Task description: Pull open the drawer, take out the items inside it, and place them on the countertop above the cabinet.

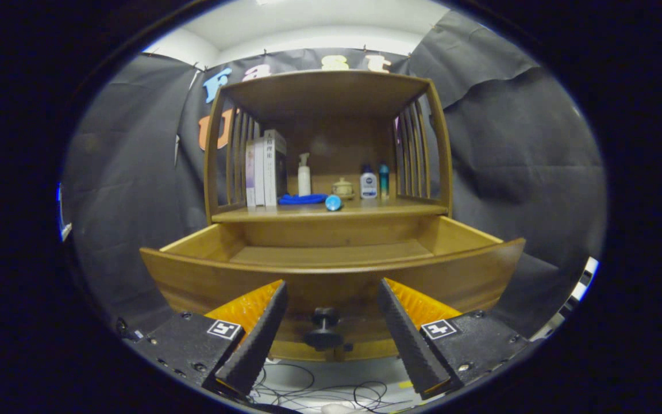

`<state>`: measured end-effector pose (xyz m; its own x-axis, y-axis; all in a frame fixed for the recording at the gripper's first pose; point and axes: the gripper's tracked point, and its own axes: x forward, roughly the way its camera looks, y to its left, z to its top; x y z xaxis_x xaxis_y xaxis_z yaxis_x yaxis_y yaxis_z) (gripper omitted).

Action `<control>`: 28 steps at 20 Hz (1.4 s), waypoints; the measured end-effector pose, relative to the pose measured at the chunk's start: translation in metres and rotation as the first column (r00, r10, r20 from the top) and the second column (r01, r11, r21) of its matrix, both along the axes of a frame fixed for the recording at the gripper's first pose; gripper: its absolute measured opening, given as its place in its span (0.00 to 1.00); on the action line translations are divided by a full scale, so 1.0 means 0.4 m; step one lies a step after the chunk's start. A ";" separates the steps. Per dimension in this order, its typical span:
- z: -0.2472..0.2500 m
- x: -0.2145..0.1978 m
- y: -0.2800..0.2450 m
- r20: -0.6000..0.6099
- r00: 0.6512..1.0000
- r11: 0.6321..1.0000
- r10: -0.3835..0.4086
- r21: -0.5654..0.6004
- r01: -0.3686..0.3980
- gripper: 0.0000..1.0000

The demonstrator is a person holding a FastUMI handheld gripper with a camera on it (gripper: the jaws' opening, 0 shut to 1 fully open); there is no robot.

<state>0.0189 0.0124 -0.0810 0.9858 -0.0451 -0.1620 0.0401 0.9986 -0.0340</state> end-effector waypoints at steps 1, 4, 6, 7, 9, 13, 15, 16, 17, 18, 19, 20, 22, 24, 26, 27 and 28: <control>-0.014 0.006 0.004 -0.013 1.000 1.000 0.002 0.002 -0.002 0.99; -0.032 0.021 0.012 -0.015 1.000 1.000 0.005 -0.009 -0.005 0.99; -0.036 0.026 0.008 -0.001 1.000 0.999 -0.016 -0.028 0.016 0.99; -0.038 0.030 0.008 0.003 1.000 0.999 -0.023 -0.036 0.024 0.99; -0.037 0.028 0.015 0.018 1.000 0.999 -0.024 -0.029 0.025 0.99; -0.038 0.035 0.014 0.032 0.999 0.999 -0.021 -0.036 0.022 1.00; -0.037 0.040 0.016 0.037 0.999 0.999 -0.016 -0.033 0.017 1.00; -0.042 0.047 0.018 0.033 0.999 0.999 -0.010 -0.031 0.011 1.00; -0.045 0.054 0.020 0.028 1.000 1.000 -0.003 -0.031 0.004 0.99; -0.049 0.061 0.020 0.023 1.000 0.999 0.003 -0.033 -0.003 0.99; -0.048 0.067 0.018 0.019 1.000 0.999 0.007 -0.034 -0.006 0.99; -0.047 0.072 0.016 0.018 1.000 1.000 0.009 -0.027 -0.009 0.99; -0.045 0.085 0.014 0.016 1.000 1.000 0.014 -0.013 -0.014 0.99; -0.049 0.101 0.009 0.014 1.000 1.000 0.014 -0.012 -0.014 0.99; -0.045 0.126 0.011 0.011 1.000 1.000 0.012 -0.017 -0.012 0.99; -0.044 0.137 0.011 0.012 1.000 1.000 0.011 -0.020 -0.010 0.99; -0.041 0.151 0.011 0.010 1.000 1.000 0.008 -0.021 -0.008 0.99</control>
<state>0.0794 0.0170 -0.0975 0.9876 -0.0402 -0.1515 0.0323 0.9980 -0.0543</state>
